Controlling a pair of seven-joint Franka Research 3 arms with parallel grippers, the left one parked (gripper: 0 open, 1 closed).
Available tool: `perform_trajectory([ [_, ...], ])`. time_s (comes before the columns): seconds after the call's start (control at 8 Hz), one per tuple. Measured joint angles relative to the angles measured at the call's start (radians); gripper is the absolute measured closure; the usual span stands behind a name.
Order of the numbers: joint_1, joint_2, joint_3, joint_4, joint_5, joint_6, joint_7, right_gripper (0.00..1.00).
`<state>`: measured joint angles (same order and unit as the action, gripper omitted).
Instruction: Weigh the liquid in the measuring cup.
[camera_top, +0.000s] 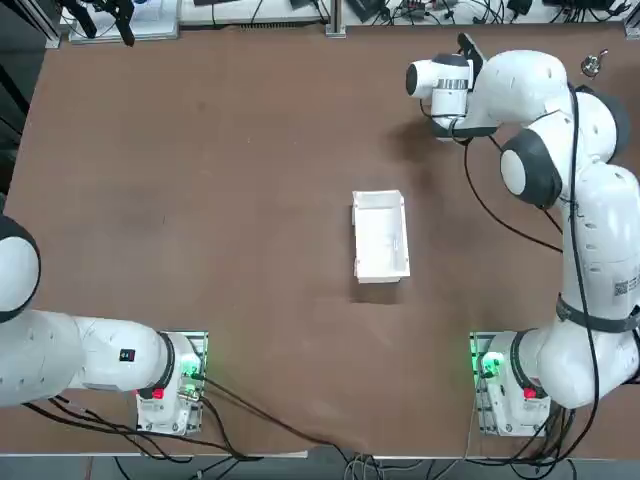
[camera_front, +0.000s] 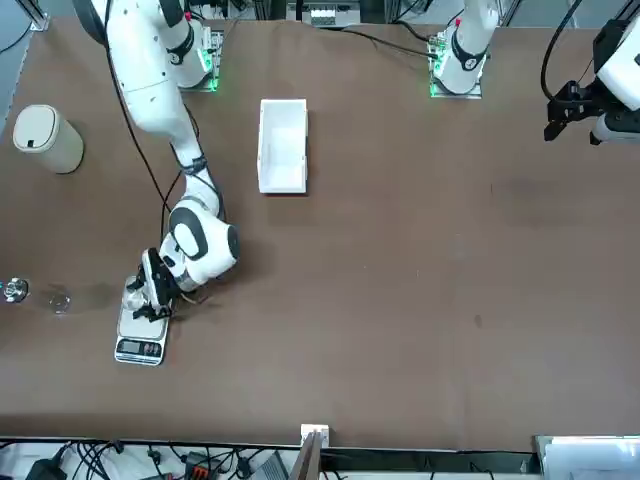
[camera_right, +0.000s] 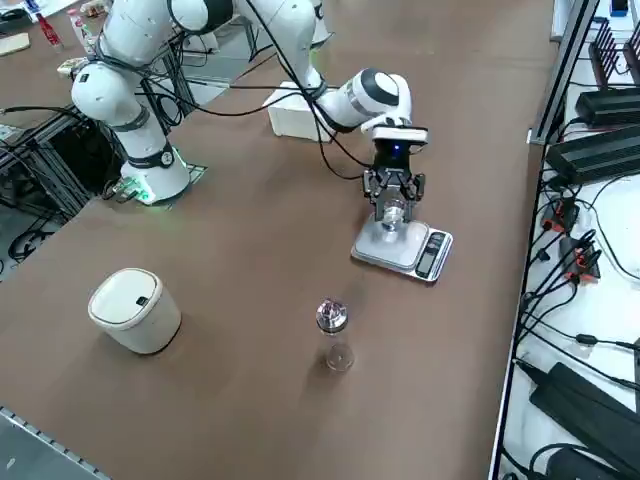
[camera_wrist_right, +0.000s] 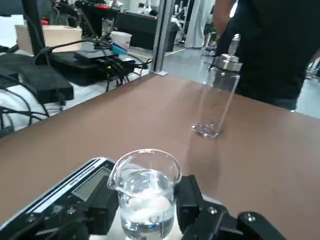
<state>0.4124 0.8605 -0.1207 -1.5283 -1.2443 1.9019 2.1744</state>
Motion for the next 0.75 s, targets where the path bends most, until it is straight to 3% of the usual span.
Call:
perform_trajectory([
  [0.75,-0.018,0.038,-0.001,0.018,-0.020,0.036,-0.007,0.34],
])
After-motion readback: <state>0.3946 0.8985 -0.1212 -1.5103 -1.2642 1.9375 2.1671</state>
